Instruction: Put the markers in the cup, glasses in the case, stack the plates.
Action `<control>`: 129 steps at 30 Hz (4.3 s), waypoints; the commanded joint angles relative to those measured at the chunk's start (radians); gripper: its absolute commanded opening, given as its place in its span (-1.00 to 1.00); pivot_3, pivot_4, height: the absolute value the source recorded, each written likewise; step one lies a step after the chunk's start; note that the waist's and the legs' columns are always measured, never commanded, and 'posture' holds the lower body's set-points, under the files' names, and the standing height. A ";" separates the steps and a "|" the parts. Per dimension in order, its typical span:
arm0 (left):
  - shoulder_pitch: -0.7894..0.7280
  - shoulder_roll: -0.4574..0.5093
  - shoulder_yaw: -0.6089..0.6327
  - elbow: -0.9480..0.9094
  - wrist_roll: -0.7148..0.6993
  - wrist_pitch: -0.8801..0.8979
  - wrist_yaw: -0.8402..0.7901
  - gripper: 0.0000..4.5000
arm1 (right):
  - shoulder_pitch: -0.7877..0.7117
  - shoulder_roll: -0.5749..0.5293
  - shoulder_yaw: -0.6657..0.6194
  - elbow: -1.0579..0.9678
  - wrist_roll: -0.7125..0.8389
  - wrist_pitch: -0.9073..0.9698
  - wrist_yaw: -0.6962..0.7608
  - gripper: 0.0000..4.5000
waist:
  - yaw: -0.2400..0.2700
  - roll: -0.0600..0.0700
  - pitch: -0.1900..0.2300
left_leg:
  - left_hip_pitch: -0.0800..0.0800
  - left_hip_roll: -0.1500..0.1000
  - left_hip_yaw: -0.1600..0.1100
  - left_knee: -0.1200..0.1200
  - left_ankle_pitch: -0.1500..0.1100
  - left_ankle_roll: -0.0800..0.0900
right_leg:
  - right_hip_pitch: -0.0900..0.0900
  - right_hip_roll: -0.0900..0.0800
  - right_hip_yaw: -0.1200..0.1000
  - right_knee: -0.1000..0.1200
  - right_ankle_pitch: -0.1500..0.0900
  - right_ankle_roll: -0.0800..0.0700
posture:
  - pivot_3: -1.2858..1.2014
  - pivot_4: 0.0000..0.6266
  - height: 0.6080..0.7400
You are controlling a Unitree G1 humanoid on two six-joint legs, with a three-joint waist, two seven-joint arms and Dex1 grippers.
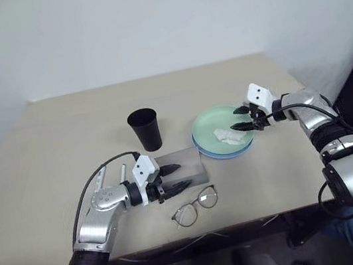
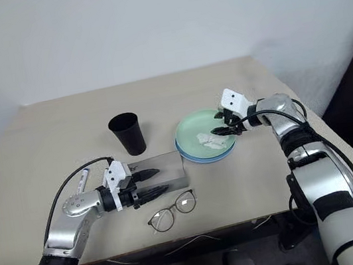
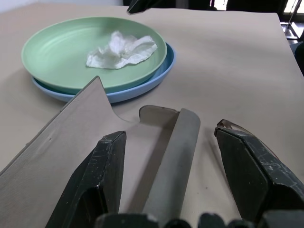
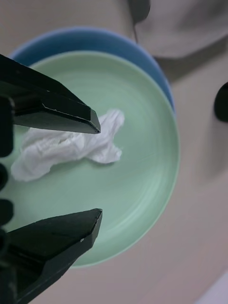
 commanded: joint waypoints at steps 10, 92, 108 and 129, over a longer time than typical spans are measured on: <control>-0.150 0.120 -0.052 -0.031 -0.068 0.236 -0.234 0.40 | 0.211 -0.078 -0.043 -0.382 0.111 0.107 0.095 0.21 | -0.003 0.000 0.000 | 0.001 0.001 -0.003 0.003 0.000 0.000 | 0.001 0.005 0.002 0.001 0.000 0.000 | 0.03 -1.00 1.00; -0.365 0.037 -0.248 0.147 0.096 0.234 -0.480 -0.98 | 0.503 0.018 0.027 -0.667 0.231 0.056 0.074 0.22 | -0.001 -0.002 0.001 | 0.003 0.001 -0.013 0.012 0.000 0.000 | 0.011 0.018 0.015 0.000 0.000 0.000 | 0.03 -1.00 1.00; -0.597 0.045 -0.100 0.336 0.068 0.143 -0.448 -0.98 | 0.494 0.014 0.025 -0.645 0.226 0.047 0.069 0.22 | -0.003 -0.002 0.001 | 0.003 0.001 -0.013 0.012 0.000 0.000 | 0.011 0.018 0.015 0.000 0.000 0.000 | 0.03 -1.00 1.00; -0.691 -0.021 -0.214 0.830 0.367 -0.252 -0.493 -0.98 | 0.499 0.002 0.024 -0.650 0.220 0.058 0.074 0.22 | -0.001 -0.003 0.001 | 0.001 0.001 -0.014 0.012 0.000 0.000 | 0.011 0.019 0.016 0.000 0.000 0.000 | 0.03 -1.00 1.00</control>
